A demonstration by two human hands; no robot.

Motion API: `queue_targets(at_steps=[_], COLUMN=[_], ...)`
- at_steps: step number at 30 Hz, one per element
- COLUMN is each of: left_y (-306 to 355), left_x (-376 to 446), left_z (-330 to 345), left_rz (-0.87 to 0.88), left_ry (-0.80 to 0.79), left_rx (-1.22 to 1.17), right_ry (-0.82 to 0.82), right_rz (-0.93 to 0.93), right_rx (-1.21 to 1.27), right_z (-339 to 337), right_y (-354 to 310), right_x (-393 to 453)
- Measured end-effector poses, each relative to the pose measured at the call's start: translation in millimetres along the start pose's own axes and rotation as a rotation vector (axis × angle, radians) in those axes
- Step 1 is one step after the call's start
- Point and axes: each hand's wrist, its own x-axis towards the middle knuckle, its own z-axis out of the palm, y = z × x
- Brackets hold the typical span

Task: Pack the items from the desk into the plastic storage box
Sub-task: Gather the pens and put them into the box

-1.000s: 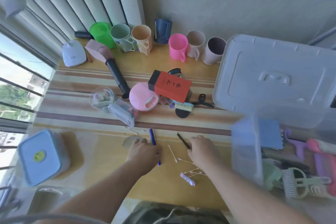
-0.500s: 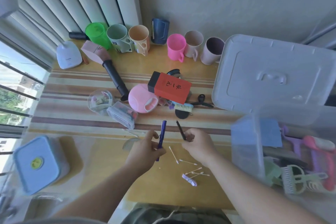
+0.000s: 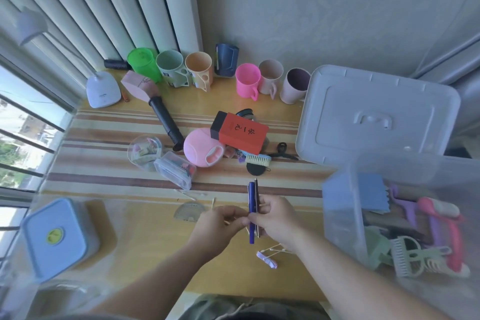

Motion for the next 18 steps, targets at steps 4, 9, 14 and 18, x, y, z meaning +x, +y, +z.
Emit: queue_targets(at_steps=[4, 9, 14, 18], left_y=[-50.3, -93.8, -99.5, -94.6], left_x=[9.7, 17.6, 23.2, 26.4], left_z=[-30.6, -66.0, -59.8, -52.0], left_rz=[-0.004, -0.116, -0.102, -0.18], left_ry=[0.164, 0.088, 0.131, 0.134], left_rx=[0.452, 0.916, 0.951, 0.917], right_ry=[0.009, 0.023, 0.024, 0.007], right_rz=[-0.016, -0.027, 0.01, 0.026], right_rx=[-0.15, -0.237, -0.179, -0.179], right_z=[-4.7, -7.1, -9.4, -10.8], right_y=[5.1, 5.8, 9.4, 10.8], right_x=[-10.9, -23.1, -30.9, -38.0])
